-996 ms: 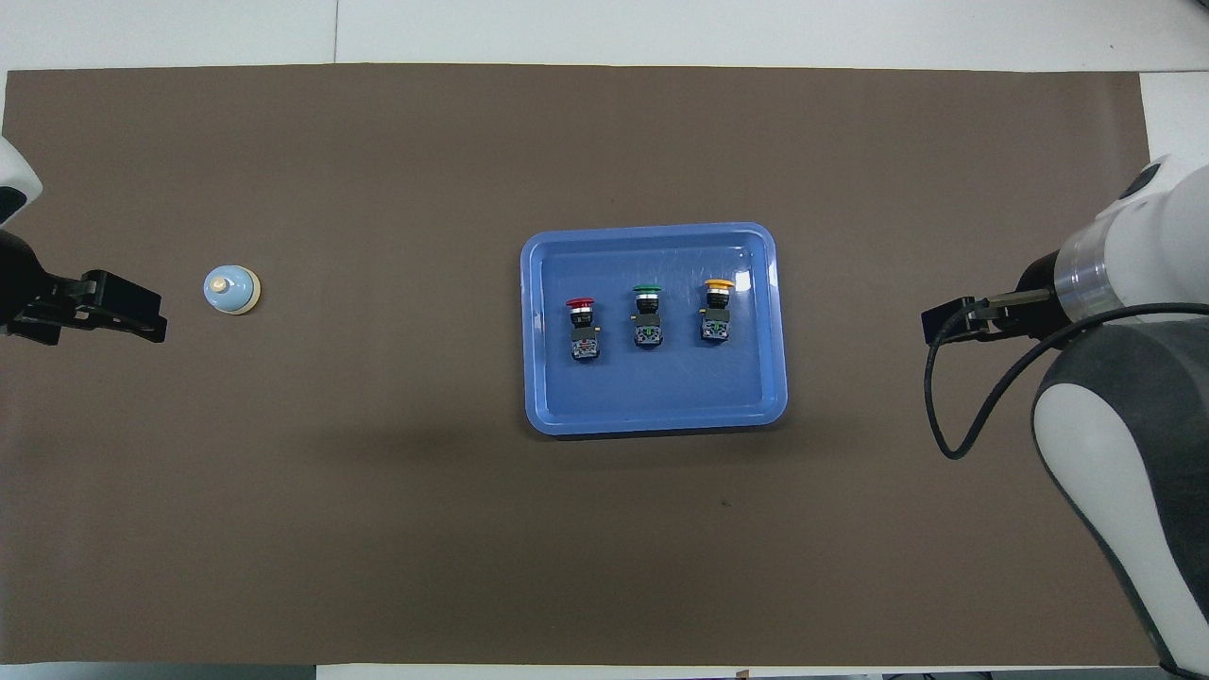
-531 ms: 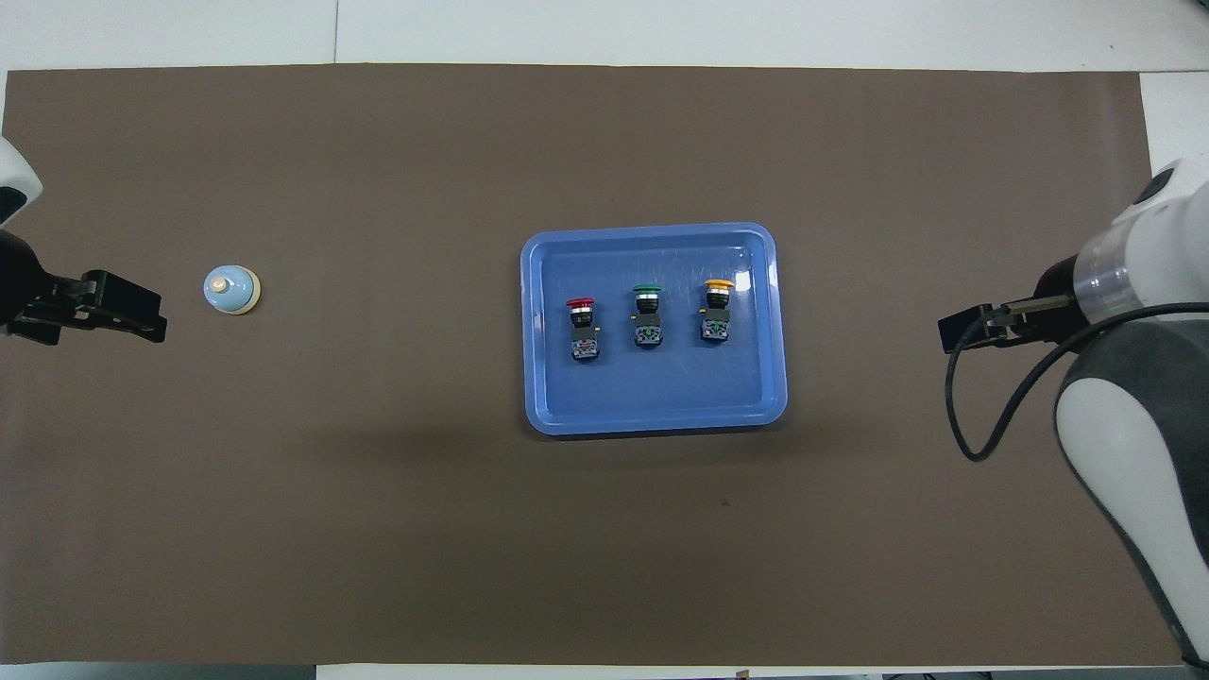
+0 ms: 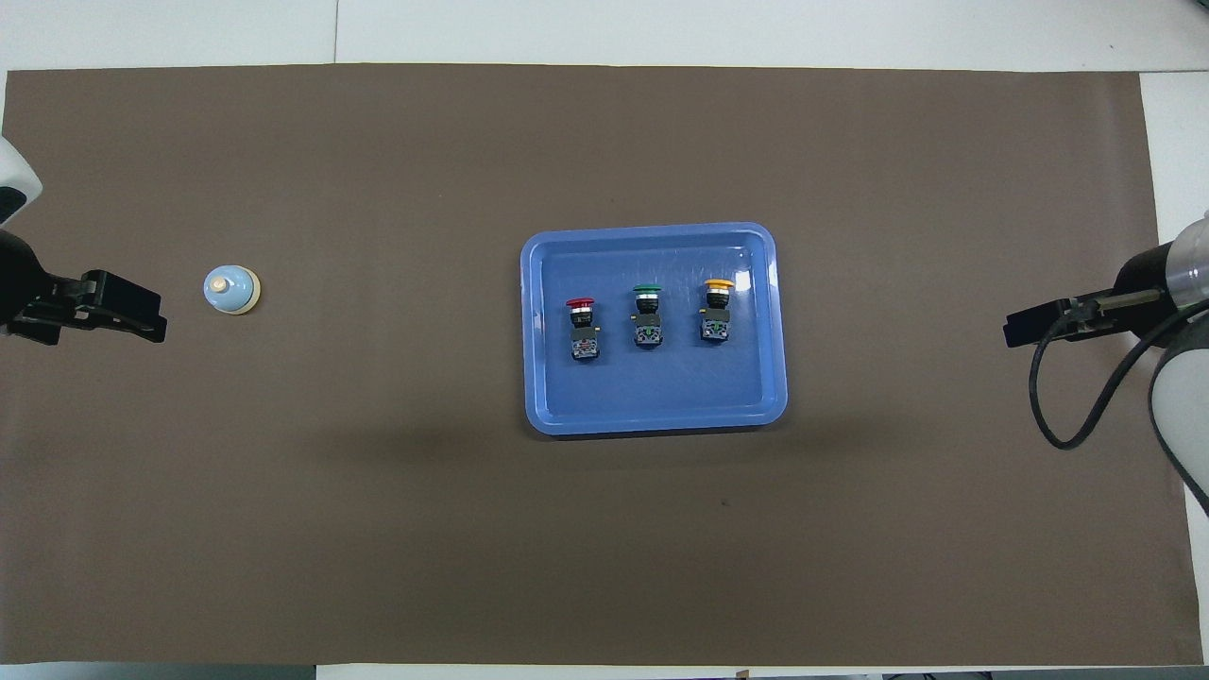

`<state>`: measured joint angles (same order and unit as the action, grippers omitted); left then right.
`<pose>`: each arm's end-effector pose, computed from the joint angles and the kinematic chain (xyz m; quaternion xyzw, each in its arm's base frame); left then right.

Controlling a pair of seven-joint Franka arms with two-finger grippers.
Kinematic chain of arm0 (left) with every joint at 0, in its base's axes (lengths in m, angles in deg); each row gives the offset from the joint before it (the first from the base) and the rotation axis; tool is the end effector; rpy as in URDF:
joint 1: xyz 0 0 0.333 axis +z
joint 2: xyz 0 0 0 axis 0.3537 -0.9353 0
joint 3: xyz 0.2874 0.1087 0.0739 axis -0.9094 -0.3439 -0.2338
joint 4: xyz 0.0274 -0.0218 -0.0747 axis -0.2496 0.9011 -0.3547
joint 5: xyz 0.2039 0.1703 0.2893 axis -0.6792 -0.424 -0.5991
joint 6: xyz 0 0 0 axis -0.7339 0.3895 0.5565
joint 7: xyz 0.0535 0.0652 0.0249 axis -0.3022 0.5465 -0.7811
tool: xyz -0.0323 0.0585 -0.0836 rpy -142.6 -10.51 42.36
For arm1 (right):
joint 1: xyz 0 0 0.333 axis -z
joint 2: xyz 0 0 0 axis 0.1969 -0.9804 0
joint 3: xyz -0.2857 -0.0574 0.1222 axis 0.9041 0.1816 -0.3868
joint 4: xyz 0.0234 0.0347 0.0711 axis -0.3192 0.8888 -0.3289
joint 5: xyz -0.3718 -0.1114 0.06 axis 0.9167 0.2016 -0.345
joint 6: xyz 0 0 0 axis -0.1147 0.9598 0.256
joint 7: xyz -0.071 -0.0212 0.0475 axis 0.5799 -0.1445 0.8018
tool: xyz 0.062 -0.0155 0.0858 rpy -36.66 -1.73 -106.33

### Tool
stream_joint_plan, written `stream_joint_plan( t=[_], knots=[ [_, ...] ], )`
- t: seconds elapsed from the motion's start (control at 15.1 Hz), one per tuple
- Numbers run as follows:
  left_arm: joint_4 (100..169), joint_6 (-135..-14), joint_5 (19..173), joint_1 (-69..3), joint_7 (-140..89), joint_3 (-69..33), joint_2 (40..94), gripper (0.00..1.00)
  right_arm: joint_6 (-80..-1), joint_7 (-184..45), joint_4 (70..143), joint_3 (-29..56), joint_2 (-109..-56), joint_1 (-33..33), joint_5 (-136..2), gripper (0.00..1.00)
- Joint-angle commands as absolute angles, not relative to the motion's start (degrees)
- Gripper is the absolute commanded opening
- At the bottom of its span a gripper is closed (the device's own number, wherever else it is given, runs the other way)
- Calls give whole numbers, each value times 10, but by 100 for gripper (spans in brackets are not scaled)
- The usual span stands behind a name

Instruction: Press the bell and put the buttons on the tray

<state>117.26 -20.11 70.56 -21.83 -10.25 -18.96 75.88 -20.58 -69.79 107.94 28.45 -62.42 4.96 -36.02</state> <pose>0.5430 -0.0341 0.5949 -0.9968 0.0288 0.0748 0.0001 0.5308 -0.0136 0.5553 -0.9978 -0.0609 0.0247 0.0048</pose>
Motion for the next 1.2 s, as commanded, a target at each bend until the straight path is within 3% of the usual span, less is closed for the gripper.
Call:
stream_joint_plan(
  t=[0.0, 0.13, 1.13],
  knots=[
    [1174, -207, 699, -217, -104, -189, 764, 100, -169, -688, 1050, 282, -620, 51, -364, 100],
    [1174, -207, 699, -217, -104, -189, 764, 100, -158, -674, 1026, 281, -626, 49, -363, 100],
    [1174, -207, 699, -217, -104, -189, 765, 100, -156, -644, 1035, 285, -621, 50, -364, 100]
  ],
)
